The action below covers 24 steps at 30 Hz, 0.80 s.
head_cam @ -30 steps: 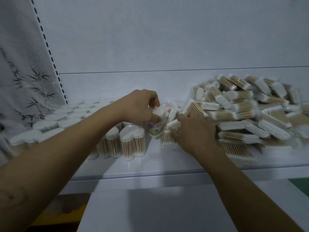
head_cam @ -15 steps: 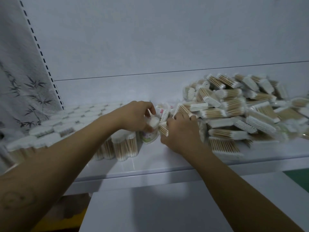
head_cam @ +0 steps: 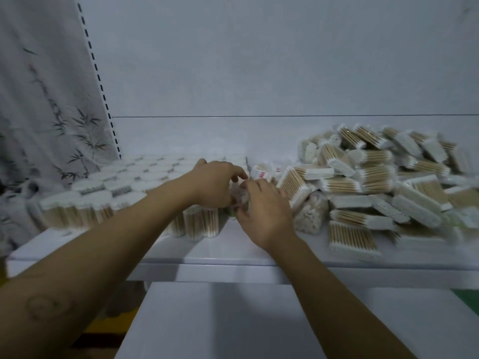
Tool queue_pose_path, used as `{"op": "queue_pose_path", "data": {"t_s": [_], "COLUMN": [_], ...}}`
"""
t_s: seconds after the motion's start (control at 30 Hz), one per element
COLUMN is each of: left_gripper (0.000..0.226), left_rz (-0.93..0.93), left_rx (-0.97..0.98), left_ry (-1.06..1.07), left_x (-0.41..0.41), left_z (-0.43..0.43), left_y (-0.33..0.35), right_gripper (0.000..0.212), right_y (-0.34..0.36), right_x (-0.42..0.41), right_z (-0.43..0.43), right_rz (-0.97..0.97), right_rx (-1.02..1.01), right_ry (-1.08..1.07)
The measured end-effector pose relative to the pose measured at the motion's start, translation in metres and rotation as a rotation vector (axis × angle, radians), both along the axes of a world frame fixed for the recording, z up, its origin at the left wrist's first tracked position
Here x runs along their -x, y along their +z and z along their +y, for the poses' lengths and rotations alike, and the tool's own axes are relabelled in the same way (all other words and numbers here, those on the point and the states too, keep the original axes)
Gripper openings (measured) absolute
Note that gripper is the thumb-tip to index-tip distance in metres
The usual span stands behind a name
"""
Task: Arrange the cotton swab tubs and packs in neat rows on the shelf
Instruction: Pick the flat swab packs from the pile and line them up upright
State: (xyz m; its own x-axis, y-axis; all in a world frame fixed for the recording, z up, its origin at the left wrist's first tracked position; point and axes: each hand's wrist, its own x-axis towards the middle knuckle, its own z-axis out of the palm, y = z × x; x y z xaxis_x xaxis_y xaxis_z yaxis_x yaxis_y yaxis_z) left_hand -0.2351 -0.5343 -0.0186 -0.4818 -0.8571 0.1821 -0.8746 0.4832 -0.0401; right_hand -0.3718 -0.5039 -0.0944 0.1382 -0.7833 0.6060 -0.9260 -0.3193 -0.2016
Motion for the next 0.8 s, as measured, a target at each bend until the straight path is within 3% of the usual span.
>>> {"op": "queue_pose_path", "data": {"t_s": [0.1,0.23,0.4,0.6,0.8], "left_gripper": [0.066,0.046,0.029,0.025,0.044], "left_rz": [0.102,0.147,0.263,0.298,0.397], "left_rx": [0.014,0.277,0.553,0.785,0.879], "left_ry": [0.049,0.133,0.234,0.189,0.192], "left_x": [-0.006,-0.017,-0.017,-0.017,-0.025], "left_z": [0.010,0.026,0.039,0.048,0.051], "left_y": [-0.002,-0.008,-0.036,-0.068,-0.090], "right_gripper": [0.055,0.061,0.090,0.068,0.076], "right_y": [-0.002,0.005,0.011,-0.001,-0.008], "right_x": [-0.003,-0.008,-0.012,-0.013,-0.013], "right_z": [0.002,0.001,-0.011,-0.012,-0.015], "right_rz": [-0.067,-0.064,-0.092,-0.002,-0.007], "right_rx": [-0.024,0.022,-0.152,-0.092,-0.045], "right_ry": [-0.006,-0.026,-0.006,0.023,-0.042]}}
